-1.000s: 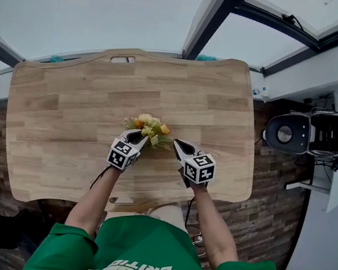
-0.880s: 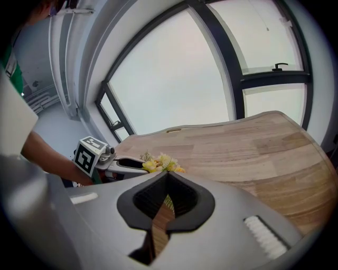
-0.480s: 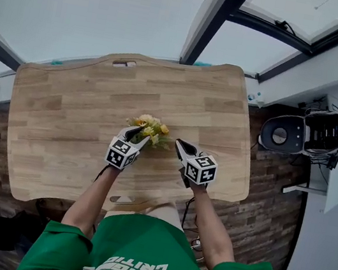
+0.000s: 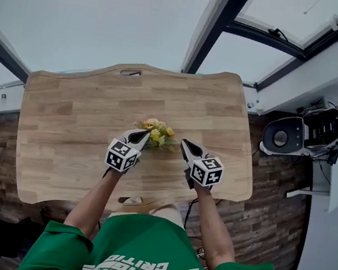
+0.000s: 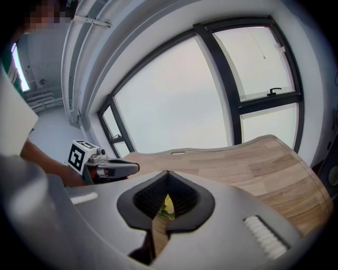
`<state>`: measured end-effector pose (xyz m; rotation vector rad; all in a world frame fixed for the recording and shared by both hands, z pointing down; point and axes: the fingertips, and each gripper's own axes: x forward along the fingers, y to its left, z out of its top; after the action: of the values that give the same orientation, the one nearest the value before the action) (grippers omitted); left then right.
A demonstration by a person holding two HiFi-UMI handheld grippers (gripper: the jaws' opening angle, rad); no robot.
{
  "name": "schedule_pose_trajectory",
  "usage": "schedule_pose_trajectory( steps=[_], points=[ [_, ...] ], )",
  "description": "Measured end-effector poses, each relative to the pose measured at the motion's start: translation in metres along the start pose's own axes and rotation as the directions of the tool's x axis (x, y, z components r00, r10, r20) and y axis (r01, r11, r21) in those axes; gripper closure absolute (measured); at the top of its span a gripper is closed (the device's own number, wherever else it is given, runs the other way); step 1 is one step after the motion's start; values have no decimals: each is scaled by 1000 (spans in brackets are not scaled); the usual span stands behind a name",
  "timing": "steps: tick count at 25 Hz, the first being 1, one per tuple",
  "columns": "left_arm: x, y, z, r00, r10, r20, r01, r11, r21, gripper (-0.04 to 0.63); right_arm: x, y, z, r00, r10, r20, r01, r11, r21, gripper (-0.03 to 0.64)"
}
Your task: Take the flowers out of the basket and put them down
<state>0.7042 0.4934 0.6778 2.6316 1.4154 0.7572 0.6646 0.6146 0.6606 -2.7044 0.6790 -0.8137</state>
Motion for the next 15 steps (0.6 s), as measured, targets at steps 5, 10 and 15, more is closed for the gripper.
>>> schedule_pose_trajectory(
  steps=[5, 10, 15],
  points=[
    [-32, -11, 36, 996, -12, 84, 11, 1000, 14, 577, -19, 29, 22, 998, 13, 67, -10, 999, -33, 612],
    [-58, -33, 68, 987, -57, 152, 49, 998, 50, 575, -44, 50, 35, 991, 3, 135, 3, 999, -45, 612],
    [-67, -48, 79, 980, -100, 173, 87, 993, 79, 575, -60, 59, 37, 986, -16, 166, 26, 998, -55, 612]
  ],
)
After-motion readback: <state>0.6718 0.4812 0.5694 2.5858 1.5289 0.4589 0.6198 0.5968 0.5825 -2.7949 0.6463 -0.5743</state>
